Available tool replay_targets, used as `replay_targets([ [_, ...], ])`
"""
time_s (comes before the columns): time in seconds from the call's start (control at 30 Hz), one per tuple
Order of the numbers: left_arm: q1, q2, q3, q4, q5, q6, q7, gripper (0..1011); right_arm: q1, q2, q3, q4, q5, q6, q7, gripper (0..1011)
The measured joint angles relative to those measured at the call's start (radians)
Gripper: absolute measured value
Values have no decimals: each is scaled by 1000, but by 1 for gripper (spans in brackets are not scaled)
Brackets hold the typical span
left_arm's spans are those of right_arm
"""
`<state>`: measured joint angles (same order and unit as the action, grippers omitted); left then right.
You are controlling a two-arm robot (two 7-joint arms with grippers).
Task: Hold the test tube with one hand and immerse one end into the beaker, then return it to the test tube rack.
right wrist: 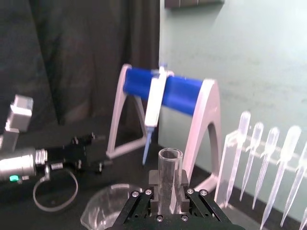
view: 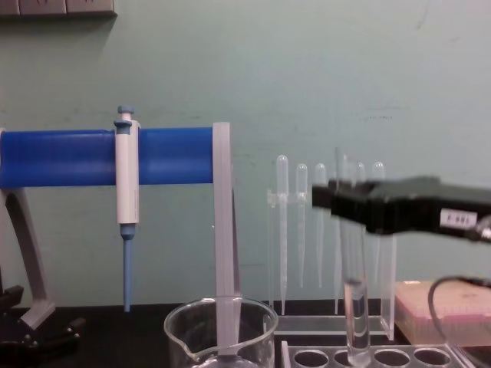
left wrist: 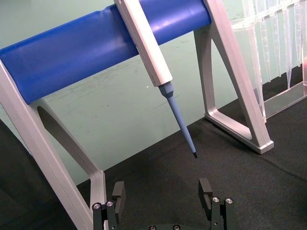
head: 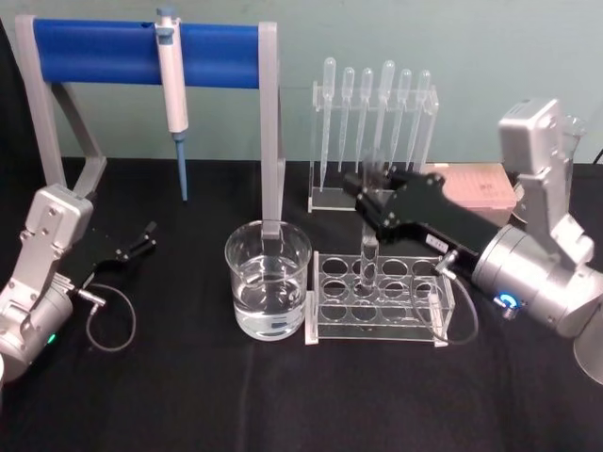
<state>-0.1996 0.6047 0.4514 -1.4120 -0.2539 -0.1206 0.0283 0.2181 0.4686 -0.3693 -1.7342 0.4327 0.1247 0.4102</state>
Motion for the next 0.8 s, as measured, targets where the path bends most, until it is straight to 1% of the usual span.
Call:
replay_targets([
  [0.13,0,0,0,0,0,0,0,1000,-9,1,14,-29,16,-8,-12,225],
  [0.2,0,0,0,0,0,0,0,1000,-10,1,15,-33,18,-8,-16,225],
  [0.8,0,0,0,0,0,0,0,1000,-8,0,13,-32,19,-4,-22,225],
])
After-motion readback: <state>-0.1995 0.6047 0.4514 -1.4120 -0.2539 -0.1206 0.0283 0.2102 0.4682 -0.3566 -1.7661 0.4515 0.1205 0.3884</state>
